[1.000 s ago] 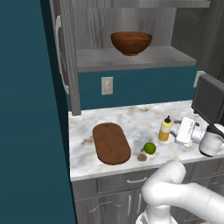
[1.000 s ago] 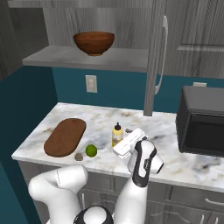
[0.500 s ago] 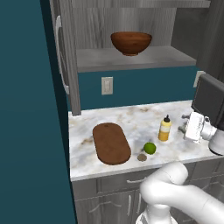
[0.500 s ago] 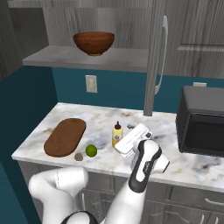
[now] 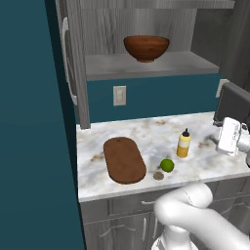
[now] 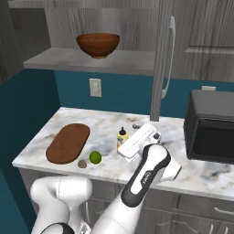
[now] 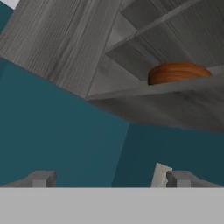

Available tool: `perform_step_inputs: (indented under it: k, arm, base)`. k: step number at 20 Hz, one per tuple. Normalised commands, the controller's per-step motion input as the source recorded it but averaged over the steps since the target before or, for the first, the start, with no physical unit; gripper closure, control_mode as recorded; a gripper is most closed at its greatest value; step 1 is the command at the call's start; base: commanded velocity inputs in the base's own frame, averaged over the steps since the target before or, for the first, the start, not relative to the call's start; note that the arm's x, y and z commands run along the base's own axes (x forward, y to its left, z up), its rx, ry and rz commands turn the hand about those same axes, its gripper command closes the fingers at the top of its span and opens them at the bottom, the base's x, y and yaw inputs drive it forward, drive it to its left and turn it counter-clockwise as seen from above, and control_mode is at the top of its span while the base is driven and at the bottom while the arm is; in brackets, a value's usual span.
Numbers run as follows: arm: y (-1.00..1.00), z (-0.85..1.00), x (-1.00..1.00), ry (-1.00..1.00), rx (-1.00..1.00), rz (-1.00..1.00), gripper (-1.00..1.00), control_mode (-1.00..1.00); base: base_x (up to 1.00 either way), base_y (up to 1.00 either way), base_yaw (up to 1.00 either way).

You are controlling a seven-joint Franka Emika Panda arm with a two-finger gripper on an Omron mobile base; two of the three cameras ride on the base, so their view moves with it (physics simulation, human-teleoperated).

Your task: Open the cabinet. Place the bowl and condiment on the counter. Then place the lime and garlic on the cutting board.

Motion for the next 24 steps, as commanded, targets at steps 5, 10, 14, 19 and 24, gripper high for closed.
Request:
perform_step_inputs:
  k: [5, 10, 14, 19, 24]
  arm:
    - [0.01, 0.74, -0.50, -0.02, 0.00, -0.05, -1.00, -1.00]
    - [0.16, 0.80, -0.51, -0.06, -0.03, -0.06, -1.00, -1.00]
    - [0.33, 0.71, -0.57, -0.09, -0.06, -0.06, -1.00, -1.00]
    - [0.46, 0.47, -0.48, -0.09, -0.08, -0.06, -1.00, -1.00]
    - [0.47, 0.29, -0.42, -0.08, -0.07, -0.06, -1.00, -1.00]
  base:
    - [0.00, 0.00, 0.00]
    - [0.00, 0.00, 0.00]
    - [0.00, 0.00, 0.00]
    - [0.00, 0.00, 0.00]
    - [0.00, 0.00, 0.00]
